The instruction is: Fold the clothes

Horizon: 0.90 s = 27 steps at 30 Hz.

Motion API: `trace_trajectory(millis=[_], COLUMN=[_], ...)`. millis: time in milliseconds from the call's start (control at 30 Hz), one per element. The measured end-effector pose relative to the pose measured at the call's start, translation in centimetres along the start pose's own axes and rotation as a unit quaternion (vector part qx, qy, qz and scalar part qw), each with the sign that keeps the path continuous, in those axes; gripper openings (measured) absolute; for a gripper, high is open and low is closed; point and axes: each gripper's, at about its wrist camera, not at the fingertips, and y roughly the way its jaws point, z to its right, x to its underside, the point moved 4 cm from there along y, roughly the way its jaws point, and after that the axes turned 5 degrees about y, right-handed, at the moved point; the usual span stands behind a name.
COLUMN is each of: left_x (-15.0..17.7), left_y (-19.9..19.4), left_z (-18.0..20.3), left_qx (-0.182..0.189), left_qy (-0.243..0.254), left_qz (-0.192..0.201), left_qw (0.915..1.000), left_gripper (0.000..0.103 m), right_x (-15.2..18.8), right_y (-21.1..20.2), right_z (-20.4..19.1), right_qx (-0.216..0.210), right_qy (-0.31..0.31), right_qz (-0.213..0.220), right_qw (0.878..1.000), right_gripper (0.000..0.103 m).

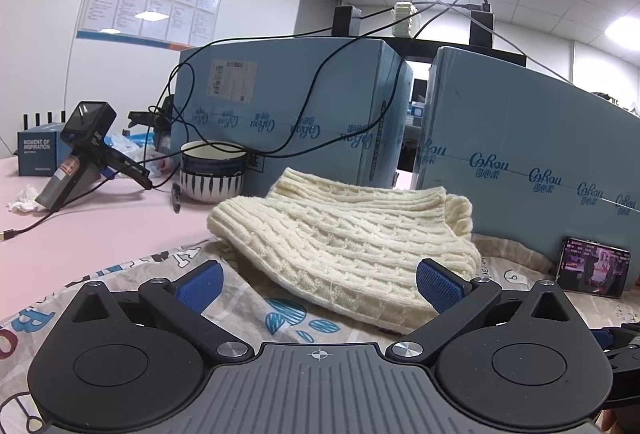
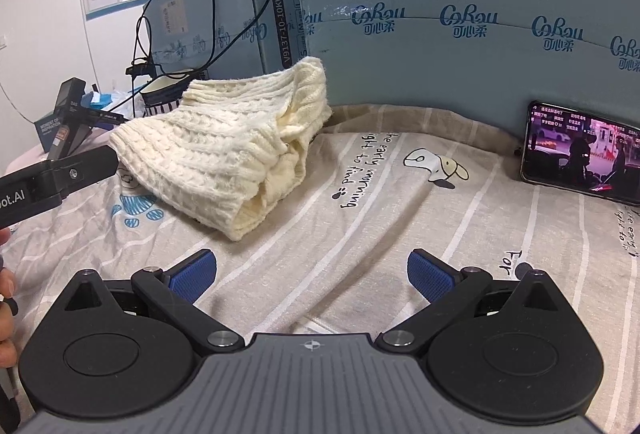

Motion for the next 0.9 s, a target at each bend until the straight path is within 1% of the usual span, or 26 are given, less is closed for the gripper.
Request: trace_trajectory(millis=[900], left_x=[-0.05], left_y=[-0.09], left_z=[-0.04], left_qx=[0.001], left_qy=[-0.001], left_qz=[0.001], left_qw=[1.0], left_gripper=[0.103], right_x=[0.12], right_y=[0.04], right_z=[-0.15], right_qx=[-0.008], right_qy=[-0.001], right_qz=[-0.005], right_qw=[1.0], right_gripper=[0.103])
